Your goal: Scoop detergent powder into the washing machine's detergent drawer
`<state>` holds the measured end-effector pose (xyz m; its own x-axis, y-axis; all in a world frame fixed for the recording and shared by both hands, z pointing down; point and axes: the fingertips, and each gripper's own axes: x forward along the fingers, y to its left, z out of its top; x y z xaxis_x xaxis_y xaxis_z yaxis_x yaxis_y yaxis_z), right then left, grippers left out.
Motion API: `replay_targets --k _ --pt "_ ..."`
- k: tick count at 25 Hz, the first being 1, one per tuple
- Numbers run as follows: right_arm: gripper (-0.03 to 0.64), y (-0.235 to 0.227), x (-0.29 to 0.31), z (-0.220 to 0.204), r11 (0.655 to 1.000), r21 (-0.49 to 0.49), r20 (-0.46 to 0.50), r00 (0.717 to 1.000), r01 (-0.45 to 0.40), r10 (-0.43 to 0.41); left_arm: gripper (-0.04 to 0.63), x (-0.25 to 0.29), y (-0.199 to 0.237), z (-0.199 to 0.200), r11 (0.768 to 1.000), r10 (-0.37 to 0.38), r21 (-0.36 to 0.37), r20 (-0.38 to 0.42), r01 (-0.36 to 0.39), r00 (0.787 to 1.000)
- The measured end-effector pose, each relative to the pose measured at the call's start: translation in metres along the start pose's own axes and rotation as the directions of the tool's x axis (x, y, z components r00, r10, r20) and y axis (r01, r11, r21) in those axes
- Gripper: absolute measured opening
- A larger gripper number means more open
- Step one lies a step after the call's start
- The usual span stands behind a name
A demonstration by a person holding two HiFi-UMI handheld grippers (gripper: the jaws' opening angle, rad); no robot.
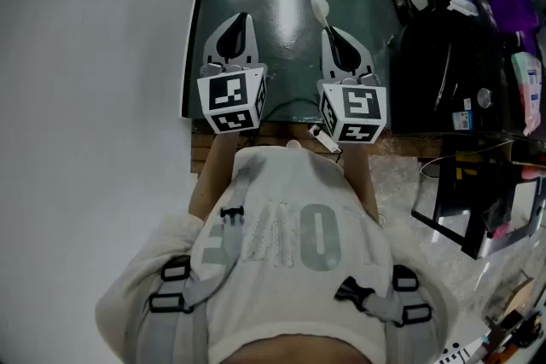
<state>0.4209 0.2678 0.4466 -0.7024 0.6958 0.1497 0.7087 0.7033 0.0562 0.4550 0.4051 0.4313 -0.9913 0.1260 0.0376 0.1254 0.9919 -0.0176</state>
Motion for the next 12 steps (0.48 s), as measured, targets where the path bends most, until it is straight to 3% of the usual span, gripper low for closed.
replay_targets --k 12 --pt "0.009 -0.018 -0.004 0.000 1.000 0.026 0.020 1.000 0.015 -0.016 0.020 0.006 -0.007 -0.003 1.000 0.017 0.005 -0.005 -0.017 1.000"
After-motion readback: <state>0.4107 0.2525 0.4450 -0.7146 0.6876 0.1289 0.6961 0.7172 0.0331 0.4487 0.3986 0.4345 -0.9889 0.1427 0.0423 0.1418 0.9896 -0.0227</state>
